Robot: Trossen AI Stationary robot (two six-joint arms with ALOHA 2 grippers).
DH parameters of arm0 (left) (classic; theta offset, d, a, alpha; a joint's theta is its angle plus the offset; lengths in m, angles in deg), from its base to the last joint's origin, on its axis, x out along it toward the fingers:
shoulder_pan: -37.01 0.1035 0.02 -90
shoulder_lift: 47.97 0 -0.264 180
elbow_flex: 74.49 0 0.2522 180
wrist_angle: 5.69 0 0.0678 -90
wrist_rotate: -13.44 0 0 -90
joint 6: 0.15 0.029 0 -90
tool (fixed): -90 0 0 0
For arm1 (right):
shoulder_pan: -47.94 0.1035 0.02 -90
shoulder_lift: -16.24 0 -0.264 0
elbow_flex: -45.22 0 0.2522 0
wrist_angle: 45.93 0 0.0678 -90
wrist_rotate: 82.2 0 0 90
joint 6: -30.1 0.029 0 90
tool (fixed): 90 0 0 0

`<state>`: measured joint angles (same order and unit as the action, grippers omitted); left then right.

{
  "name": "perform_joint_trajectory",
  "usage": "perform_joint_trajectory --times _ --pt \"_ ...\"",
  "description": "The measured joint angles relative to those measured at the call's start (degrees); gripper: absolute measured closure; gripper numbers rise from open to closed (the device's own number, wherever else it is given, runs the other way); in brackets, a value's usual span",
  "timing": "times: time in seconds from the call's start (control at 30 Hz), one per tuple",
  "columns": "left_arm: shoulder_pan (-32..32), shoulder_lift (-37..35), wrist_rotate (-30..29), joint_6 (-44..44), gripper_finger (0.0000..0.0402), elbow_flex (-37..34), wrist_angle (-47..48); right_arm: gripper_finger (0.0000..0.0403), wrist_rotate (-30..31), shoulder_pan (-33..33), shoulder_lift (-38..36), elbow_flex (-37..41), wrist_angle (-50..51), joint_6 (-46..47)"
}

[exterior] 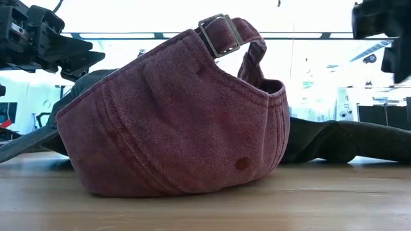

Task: Pick & Place hat
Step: Put the right black cap into the right transparent bin

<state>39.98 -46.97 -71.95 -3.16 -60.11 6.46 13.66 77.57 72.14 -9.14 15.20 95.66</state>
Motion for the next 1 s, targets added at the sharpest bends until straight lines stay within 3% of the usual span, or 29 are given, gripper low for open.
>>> perform_joint_trajectory --times 0.2,0.33,0.53,0.77,1.0 --pt "0.01 0.0 0.01 -0.02 0.022 0.0 0.0 0.0262 -4.67 4.72 18.04 -6.37 3.66 -5.66" --pt "-0.01 0.01 -0.01 -0.01 0.022 0.0 -0.01 0.0253 0.48 6.29 25.49 -12.62 3.78 -11.04" --pt "0.01 0.02 0.01 0.0 0.022 0.0 0.0 0.0201 7.48 6.52 32.85 -19.77 10.51 -17.55" --pt "0.0 0.02 -0.01 0.0 0.022 0.0 0.0 0.0133 8.29 6.53 38.65 -22.67 10.77 -22.12" --pt "-0.01 0.02 -0.01 -0.02 0.022 0.0 0.0 0.0112 13.03 6.29 43.26 -22.12 6.99 -22.11"
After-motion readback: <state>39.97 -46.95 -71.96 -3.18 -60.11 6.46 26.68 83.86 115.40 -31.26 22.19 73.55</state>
